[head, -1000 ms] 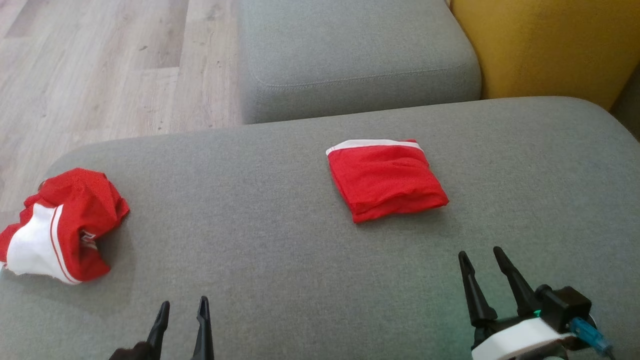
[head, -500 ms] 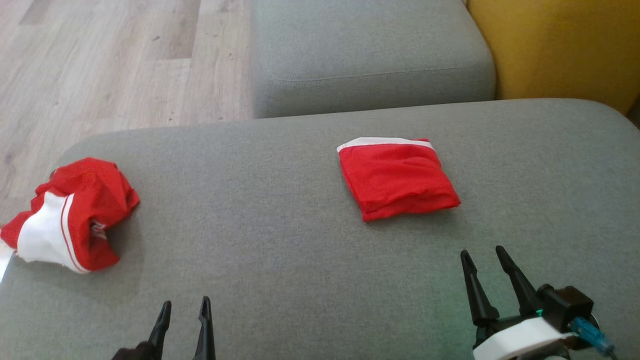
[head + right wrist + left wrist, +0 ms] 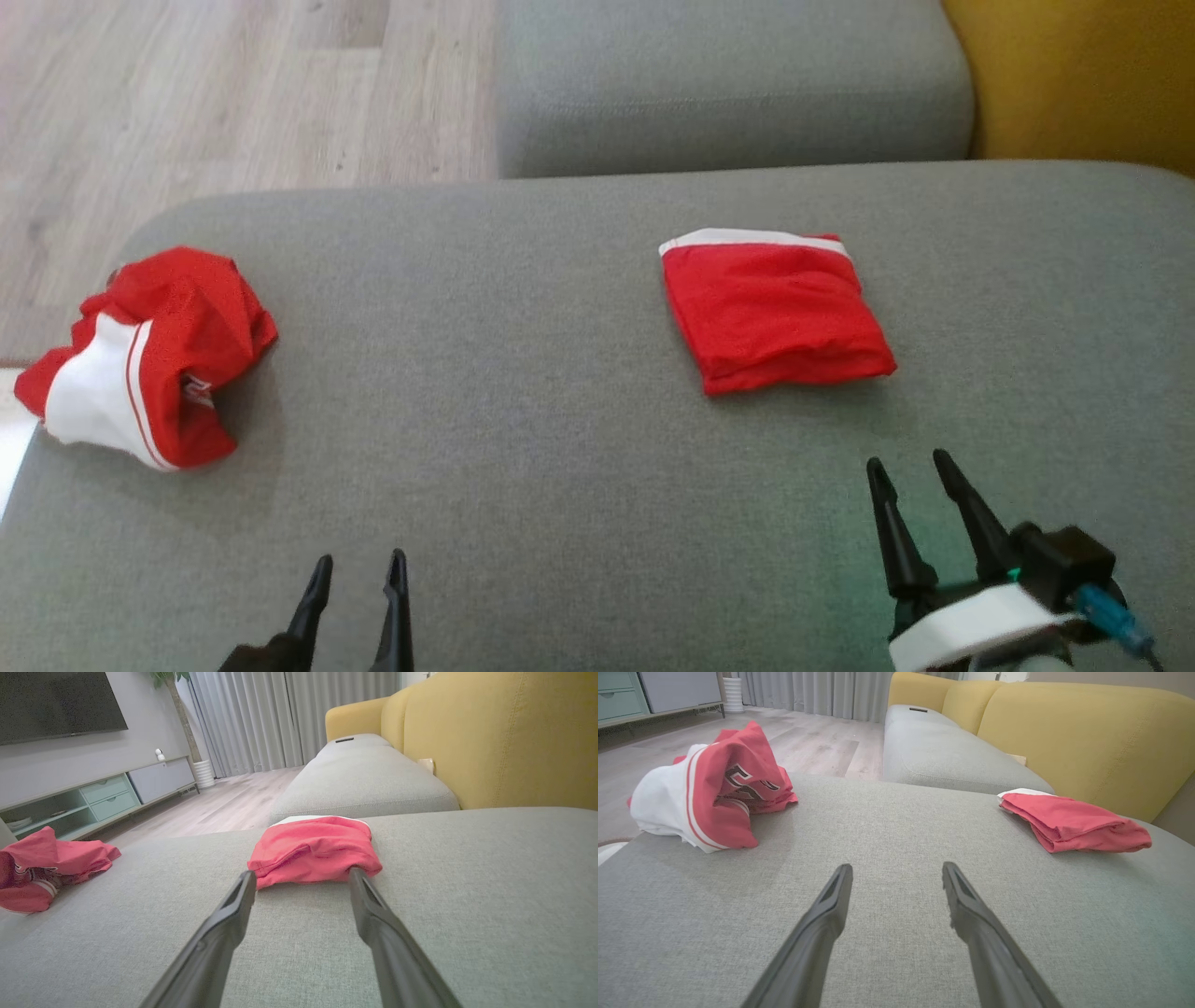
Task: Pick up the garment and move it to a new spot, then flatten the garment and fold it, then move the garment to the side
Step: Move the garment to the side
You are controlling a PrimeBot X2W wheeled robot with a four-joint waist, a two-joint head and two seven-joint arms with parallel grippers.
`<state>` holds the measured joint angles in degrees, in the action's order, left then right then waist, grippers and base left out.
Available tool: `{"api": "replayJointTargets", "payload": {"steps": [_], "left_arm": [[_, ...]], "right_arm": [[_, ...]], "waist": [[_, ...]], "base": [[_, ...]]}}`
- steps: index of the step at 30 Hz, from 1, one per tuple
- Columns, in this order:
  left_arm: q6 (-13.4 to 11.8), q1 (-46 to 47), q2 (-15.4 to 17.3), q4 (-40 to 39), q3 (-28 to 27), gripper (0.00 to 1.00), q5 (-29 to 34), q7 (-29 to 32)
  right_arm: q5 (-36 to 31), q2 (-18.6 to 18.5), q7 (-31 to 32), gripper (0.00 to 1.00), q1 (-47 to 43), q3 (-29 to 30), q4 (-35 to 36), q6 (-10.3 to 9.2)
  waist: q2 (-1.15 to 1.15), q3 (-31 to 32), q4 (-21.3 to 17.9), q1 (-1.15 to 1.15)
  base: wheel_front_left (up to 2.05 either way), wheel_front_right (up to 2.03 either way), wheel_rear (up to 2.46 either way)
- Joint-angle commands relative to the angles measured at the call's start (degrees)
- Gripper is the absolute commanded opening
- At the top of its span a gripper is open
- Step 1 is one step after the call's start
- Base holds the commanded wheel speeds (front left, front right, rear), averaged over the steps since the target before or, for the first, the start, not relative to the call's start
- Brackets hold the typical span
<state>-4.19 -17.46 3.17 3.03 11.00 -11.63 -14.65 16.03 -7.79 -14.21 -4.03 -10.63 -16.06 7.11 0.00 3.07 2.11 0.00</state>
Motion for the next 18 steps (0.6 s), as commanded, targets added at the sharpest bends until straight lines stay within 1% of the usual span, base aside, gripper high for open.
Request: {"api": "replayJointTargets", "payload": {"steps": [1, 5, 9, 13, 18], "left_arm": [[0.17, 2.96, -0.29, -2.09, -0.98, 1.00, 0.81, -0.35], [0.26, 4.17, -0.29, -2.25, -0.24, 1.00, 1.05, -0.35], [-0.22, 6.67, -0.29, -2.81, 2.13, 1.00, 1.06, -0.35], [-0.42, 9.68, -0.29, -2.82, 4.38, 1.00, 0.96, -0.35], [-0.83, 13.52, -0.29, -2.56, 6.92, 1.00, 0.63, -0.35]], "right_arm": [[-0.28, -0.94, -0.79, 1.00, 3.53, -0.79, 1.80, 0.37], [0.66, -2.03, -0.79, 1.00, 7.08, -0.48, 0.55, 0.37], [3.37, -4.73, -0.20, 1.00, 15.55, -0.25, -4.55, 0.37], [7.93, -7.40, 5.82, 1.00, 24.52, 0.25, -9.81, 0.37], [14.19, -11.27, 16.03, 1.00, 34.04, -0.16, -16.30, 0.37]], "waist": [[0.00, -0.90, 0.56, 0.00], [0.00, -2.53, 1.30, 0.00], [0.00, -6.26, 2.47, 0.00], [0.00, -9.87, 3.66, 0.00], [0.00, -14.03, 5.17, 0.00]], "base": [[0.00, 0.00, 0.00], [0.00, 0.00, 0.00], [0.00, 0.00, 0.00], [0.00, 0.00, 0.00], [0.00, 0.00, 0.00]]}}
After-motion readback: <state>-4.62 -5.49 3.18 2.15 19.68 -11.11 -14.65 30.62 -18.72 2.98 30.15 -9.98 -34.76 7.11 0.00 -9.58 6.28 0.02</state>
